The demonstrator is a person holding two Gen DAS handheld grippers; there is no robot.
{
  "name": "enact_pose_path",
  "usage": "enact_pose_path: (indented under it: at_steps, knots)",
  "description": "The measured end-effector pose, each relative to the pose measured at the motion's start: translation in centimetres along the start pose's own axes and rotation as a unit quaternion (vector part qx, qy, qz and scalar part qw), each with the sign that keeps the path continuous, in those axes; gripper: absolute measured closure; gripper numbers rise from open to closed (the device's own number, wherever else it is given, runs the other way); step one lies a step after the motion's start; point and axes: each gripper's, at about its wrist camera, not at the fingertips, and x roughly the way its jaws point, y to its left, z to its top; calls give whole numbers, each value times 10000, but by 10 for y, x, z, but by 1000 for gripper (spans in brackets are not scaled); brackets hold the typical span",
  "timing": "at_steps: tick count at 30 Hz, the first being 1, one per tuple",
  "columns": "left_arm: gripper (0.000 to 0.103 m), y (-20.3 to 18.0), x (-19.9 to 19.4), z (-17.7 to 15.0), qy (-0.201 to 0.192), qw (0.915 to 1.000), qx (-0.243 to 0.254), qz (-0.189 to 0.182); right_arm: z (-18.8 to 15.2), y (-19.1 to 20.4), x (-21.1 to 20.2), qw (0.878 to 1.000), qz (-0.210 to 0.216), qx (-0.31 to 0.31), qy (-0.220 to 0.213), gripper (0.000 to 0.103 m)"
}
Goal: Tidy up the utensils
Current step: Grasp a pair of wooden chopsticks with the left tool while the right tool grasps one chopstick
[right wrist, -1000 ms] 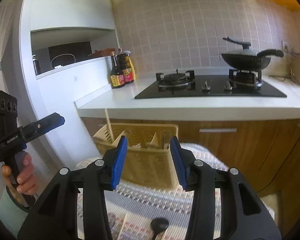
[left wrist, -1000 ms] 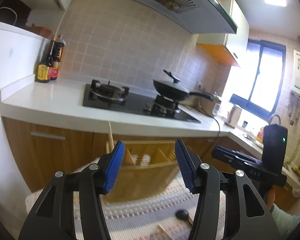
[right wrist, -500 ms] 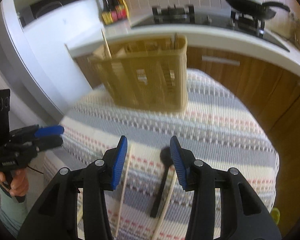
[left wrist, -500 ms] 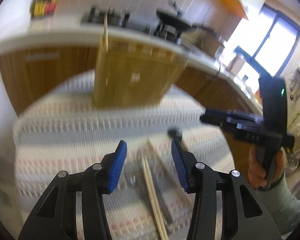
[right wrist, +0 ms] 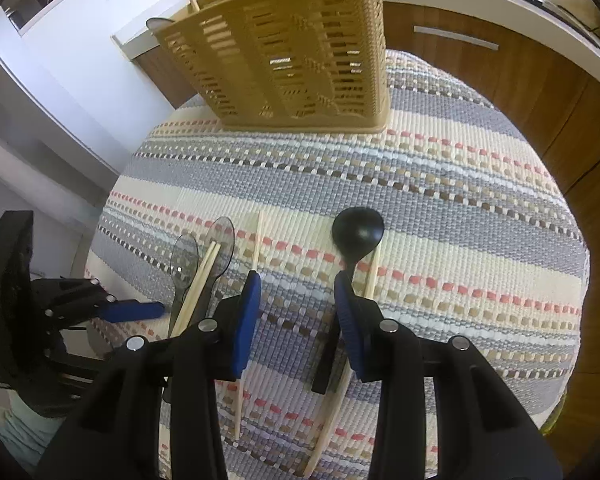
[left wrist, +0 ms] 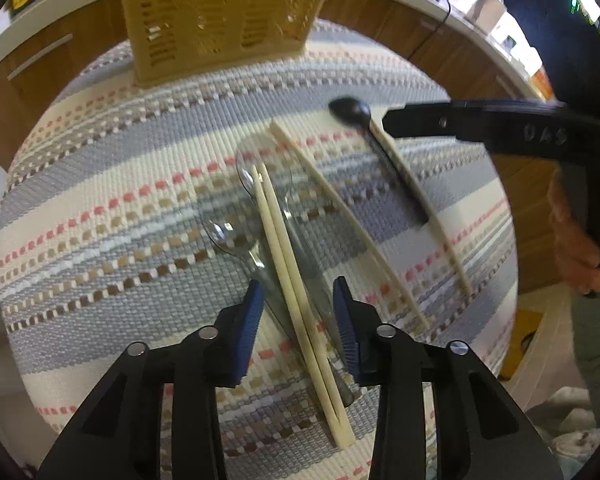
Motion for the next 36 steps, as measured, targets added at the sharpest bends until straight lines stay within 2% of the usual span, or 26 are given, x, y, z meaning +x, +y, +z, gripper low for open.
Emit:
enact_pose_path:
  at_steps: [4,6,8,11,13,19,22,26,30,33,34,36]
  knots:
    - [72,-10,14,-1,175,9994,98,275,-1,8,12,9997,72,-45,230,68]
    - [78,-15,19,1,206,9989,128,412,1,15,20,9991,106,-98,389,68]
    - [79,-19,21,3,195,9984,166,505,3,20,27,9983,206,-131,524,68]
    - [88,-21,25,2,136,9987,139,473,5,31,38,9978,55,-228,623,74]
    - [93,-19,23,2,82,9988,104,481,6,32,42,9974,108,-198,687,78]
    - [93,4,5,-3,-166,9991,-373,101,8,32,57,9959,158,-112,881,80]
    - [93,21,-5,-7,-294,9977,-585,153,9,36,68,9949,159,-83,991,80]
    - [93,48,-11,-11,-351,9945,-941,296,12,49,74,9945,-120,-242,1015,80]
    - [93,54,-16,-12,-448,9926,-1081,313,11,71,82,9898,-637,-612,1117,81]
    - [93,57,-21,-7,-561,9920,-1086,330,9,85,86,9847,-1021,-846,1129,89]
    - [93,56,-22,-5,-596,9918,-1084,331,9,87,87,9843,-1043,-857,1133,94]
    - [93,54,-24,-4,-650,9917,-1072,287,9,90,88,9842,-1076,-813,1146,97]
